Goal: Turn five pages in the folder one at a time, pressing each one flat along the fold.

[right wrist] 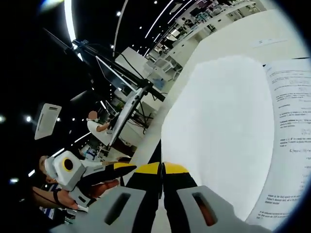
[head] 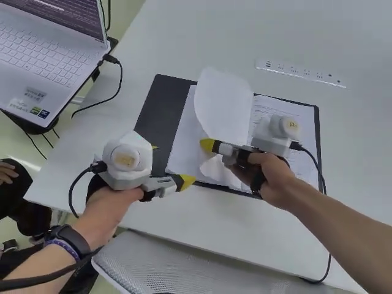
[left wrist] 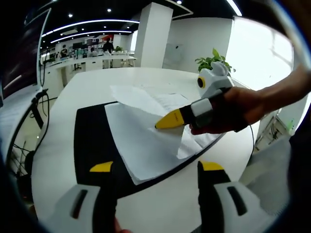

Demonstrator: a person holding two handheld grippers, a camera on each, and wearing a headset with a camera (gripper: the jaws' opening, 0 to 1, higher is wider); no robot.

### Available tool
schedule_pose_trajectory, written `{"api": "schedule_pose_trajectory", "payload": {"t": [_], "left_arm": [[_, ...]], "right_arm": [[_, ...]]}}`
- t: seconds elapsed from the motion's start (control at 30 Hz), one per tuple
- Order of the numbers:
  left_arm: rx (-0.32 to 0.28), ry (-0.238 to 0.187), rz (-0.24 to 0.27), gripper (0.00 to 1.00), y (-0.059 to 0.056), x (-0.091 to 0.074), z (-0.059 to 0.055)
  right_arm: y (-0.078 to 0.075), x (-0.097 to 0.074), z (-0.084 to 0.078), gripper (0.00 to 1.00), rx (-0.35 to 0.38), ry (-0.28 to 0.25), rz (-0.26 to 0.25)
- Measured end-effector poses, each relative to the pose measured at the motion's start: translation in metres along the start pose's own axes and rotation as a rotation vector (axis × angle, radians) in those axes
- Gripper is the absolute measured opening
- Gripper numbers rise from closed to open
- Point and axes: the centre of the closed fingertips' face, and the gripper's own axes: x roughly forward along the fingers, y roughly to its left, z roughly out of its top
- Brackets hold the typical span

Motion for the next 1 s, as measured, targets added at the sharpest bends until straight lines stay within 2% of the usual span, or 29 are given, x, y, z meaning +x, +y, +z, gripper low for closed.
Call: {"api": "schedule_pose_trajectory", "payload": {"t": [0.07,0.23,0.3,0.33,0.47,0.57,0.6,0.63,0.8,0.87,0.9,1.0], "left_arm": [[-0.013,-0.001,0.005,0.68,0.002,0.0,-0.003],[-0.029,-0.008,0.014,0.68,0.007,-0.002,-0.002],[-0.033,-0.01,0.015,0.68,0.008,-0.002,-0.002],[-0.032,-0.009,0.015,0.68,0.008,-0.002,-0.002],[-0.033,-0.004,0.012,0.68,0.009,-0.002,-0.004],[-0.034,0.001,0.006,0.69,0.008,-0.003,-0.005],[-0.03,0.011,-0.001,0.69,0.007,-0.003,-0.007],[-0.027,0.015,-0.002,0.69,0.008,-0.003,-0.008],[-0.027,0.025,-0.009,0.69,0.009,-0.005,-0.013],[-0.03,0.033,-0.026,0.69,0.009,-0.006,-0.015],[-0.033,0.033,-0.028,0.69,0.009,-0.006,-0.015],[-0.027,0.037,-0.031,0.68,0.01,-0.006,-0.015]], "right_arm": [[-0.002,0.004,0.0,0.0,0.009,-0.006,-0.003],[-0.005,0.015,-0.004,0.0,0.028,0.023,-0.012],[-0.012,0.019,-0.004,0.0,0.044,0.032,-0.018],[-0.023,0.026,-0.004,0.0,0.049,0.035,-0.023],[-0.025,0.031,-0.012,0.01,0.052,0.062,-0.04],[-0.032,0.035,-0.017,0.01,0.051,0.079,-0.057],[-0.04,0.037,-0.021,0.01,0.049,0.093,-0.088],[-0.042,0.038,-0.021,0.01,0.044,0.092,-0.093],[-0.045,0.047,-0.033,0.05,0.057,0.115,-0.114],[-0.049,0.046,-0.044,0.08,0.059,0.152,-0.156],[-0.047,0.048,-0.043,0.05,0.059,0.137,-0.141],[-0.045,0.049,-0.043,0.07,0.089,0.131,-0.136]]}}
